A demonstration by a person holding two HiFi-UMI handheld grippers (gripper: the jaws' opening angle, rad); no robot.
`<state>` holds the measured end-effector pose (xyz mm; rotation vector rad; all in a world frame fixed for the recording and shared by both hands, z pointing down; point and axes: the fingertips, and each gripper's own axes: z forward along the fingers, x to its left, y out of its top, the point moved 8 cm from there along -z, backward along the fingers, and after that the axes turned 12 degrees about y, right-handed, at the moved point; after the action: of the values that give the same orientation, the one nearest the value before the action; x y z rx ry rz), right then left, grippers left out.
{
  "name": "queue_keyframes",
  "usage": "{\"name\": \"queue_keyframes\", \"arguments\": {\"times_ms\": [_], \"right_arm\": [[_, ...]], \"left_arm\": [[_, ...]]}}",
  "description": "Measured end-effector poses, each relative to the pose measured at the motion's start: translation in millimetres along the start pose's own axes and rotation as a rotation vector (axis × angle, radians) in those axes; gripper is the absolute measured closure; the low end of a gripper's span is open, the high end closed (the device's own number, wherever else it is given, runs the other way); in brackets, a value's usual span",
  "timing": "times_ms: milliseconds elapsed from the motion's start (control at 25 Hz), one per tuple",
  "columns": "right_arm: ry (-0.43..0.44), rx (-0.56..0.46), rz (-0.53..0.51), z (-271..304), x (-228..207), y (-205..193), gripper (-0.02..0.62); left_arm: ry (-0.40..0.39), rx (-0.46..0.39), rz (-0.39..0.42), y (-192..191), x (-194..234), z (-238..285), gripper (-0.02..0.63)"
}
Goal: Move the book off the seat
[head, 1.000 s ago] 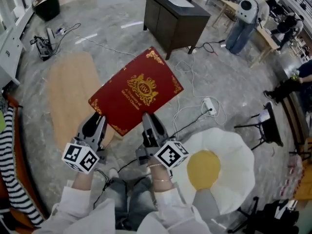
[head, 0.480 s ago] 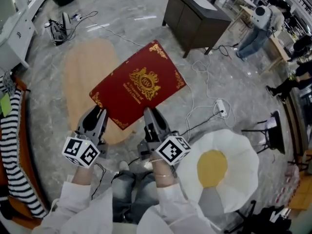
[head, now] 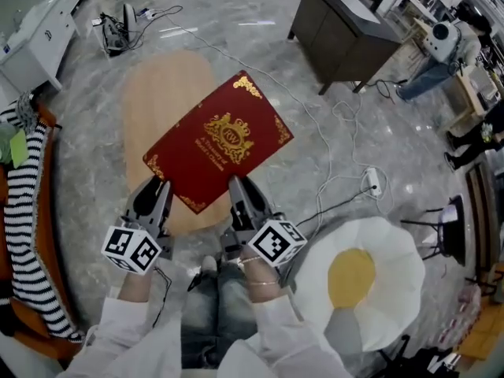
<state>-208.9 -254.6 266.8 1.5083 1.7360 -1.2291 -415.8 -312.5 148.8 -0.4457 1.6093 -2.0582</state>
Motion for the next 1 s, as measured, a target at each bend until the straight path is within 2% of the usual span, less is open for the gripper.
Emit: {"name": "queue_keyframes", "arguments": {"times_ms": [400, 680, 1000], "right_arm": [[0.000, 0.137, 0.065, 6.4, -64.7, -54.9, 0.491], [-0.029, 0.216, 0.092, 16.0, -131.2, -101.2, 0.492], [-0.074, 0.287, 0.133, 11.4, -208.9, -143.0, 0.495]], "left_arm": [[0.131, 0.037, -0.064, -72.9, 39.3, 1.2, 0.488], [0.184, 0.073, -0.070, -131.7, 77.6, 26.8, 0.488], [0.208, 0.115, -0.061, -198.8, 104.6, 59.0, 0.488]]}}
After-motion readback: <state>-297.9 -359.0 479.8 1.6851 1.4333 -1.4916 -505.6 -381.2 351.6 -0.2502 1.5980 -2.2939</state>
